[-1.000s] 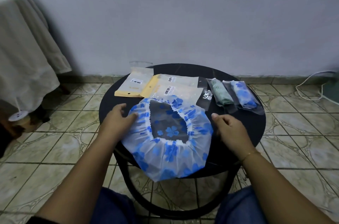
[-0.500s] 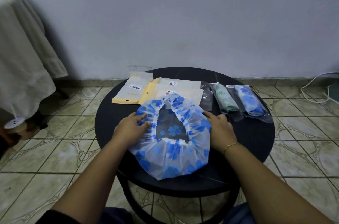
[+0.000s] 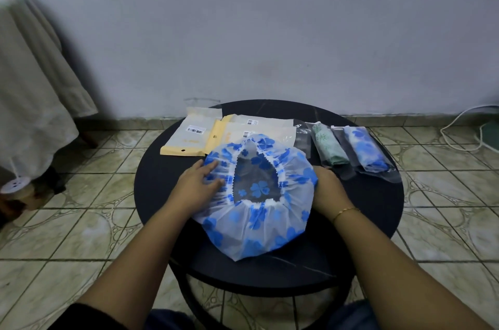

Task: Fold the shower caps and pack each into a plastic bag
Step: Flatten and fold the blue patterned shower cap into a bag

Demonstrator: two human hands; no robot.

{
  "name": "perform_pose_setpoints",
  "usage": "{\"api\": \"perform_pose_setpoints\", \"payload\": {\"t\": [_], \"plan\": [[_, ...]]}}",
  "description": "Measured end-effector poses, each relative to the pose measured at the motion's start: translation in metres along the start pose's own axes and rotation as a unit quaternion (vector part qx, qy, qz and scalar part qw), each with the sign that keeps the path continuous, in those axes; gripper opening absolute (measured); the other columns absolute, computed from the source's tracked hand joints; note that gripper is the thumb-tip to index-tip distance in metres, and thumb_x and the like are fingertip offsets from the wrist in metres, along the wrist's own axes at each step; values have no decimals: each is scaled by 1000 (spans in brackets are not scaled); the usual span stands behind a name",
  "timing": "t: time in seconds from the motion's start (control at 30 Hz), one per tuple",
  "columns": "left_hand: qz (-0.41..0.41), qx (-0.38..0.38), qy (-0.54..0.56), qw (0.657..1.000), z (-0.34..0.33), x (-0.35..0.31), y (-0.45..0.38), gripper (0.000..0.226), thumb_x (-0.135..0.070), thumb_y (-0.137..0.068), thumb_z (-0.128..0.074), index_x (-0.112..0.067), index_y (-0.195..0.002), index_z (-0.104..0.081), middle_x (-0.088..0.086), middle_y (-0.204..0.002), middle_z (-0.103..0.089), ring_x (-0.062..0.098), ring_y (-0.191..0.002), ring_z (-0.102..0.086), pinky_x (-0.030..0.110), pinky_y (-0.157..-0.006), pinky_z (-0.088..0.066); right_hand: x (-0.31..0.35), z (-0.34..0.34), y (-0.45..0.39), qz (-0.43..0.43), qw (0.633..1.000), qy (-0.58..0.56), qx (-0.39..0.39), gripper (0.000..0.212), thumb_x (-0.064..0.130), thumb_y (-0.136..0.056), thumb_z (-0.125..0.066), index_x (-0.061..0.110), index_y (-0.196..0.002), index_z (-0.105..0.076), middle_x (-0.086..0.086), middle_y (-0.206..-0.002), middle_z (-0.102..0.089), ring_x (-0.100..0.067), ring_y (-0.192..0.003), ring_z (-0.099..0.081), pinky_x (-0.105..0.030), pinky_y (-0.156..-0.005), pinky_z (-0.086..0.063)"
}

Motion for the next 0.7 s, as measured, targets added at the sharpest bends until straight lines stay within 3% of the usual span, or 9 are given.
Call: {"api": "perform_pose_setpoints", "payload": {"t": [0.07, 0.13, 0.23, 0.33, 0.43, 0.5, 0.57, 0.63, 0.7], "plan": [[-24, -14, 16, 999, 3, 5, 8, 61, -41, -88, -62, -31, -144, -39, 0, -157, -21, 20, -143, -22, 39, -116, -22, -3, 9, 7, -39, 992, -118, -24, 18, 6, -92, -51, 10, -90, -69, -7, -89, -64, -22, -84, -58, -25, -68, -43], [-27, -95, 18, 995, 11, 11, 16, 68, -53, -84, -61, -30, -144, -40, 2, -155, -29, 23, -141, -28, 46, -114, -27, -6, 18, 16, -126, 964, -233, -37, 24, 12, -96, -45, 4, -108, -65, -8, -84, -65, -13, -62, -60, -21, -51, -45], [93, -236, -10, 967, 30, 23, 38, 64, -62, -87, -48, -20, -135, -51, 11, -140, -48, 31, -128, -43, 47, -103, -37, -13, 22, 33, -215, 923, -319, -8, 37, 35, -99, -42, 3, -110, -58, -9, -70, -66, -13, -40, -56, -21, -36, -32], [204, -143, -19, 968, 36, 28, 54, 82, -77, -83, -26, -9, -103, -66, 17, -111, -62, 33, -102, -57, 40, -86, -44, -13, 23, 49, -219, 930, -292, 26, 57, 57, -91, -43, 4, -99, -62, -11, -71, -71, -19, -45, -60, -21, -35, -30], [245, -56, 20, 968, 35, 23, 67, 93, -87, -73, -35, -3, -93, -69, 17, -97, -68, 31, -90, -64, 36, -79, -48, -6, 23, 60, -204, 938, -275, 46, 57, 64, -84, -49, 9, -90, -66, -11, -74, -73, -21, -49, -61, -21, -36, -31], [226, -27, 39, 973, 33, 16, 73, 70, -72, -78, -53, -4, -80, -70, 12, -82, -71, 27, -75, -67, 32, -68, -50, -1, 19, 64, -198, 936, -286, 51, 44, 52, -85, -59, 8, -84, -67, -9, -72, -72, -18, -47, -60, -21, -36, -31], [220, -15, 113, 969, 29, 11, 77, 40, -42, -90, -59, -5, -77, -66, 11, -73, -70, 22, -59, -68, 26, -51, -43, 1, 15, 67, -198, 933, -296, 58, 28, 33, -86, -66, 6, -79, -66, -8, -68, -67, -14, -43, -57, -21, -35, -34], [250, -10, 251, 935, 28, 15, 82, 22, -23, -96, -53, -6, -82, -59, 8, -62, -66, 15, -40, -61, 20, -40, -40, -1, 14, 69, -222, 920, -316, 64, 16, 20, -86, -67, 6, -80, -62, -7, -65, -64, -13, -41, -55, -20, -34, -37], [271, -25, 336, 902, 28, 21, 83, 16, -18, -99, -47, -7, -91, -55, 8, -65, -64, 16, -36, -60, 17, -33, -40, -6, 17, 71, -257, 900, -345, 66, 12, 13, -86, -66, 8, -81, -57, -6, -59, -62, -12, -36, -55, -17, -32, -37]]}}
Point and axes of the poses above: each hand's wrist, its own y-axis away from the middle knuckle, its own z-axis out of the back of the hand, x = y × z, the point moved 3 cm from there along -y, towards the middle knuckle
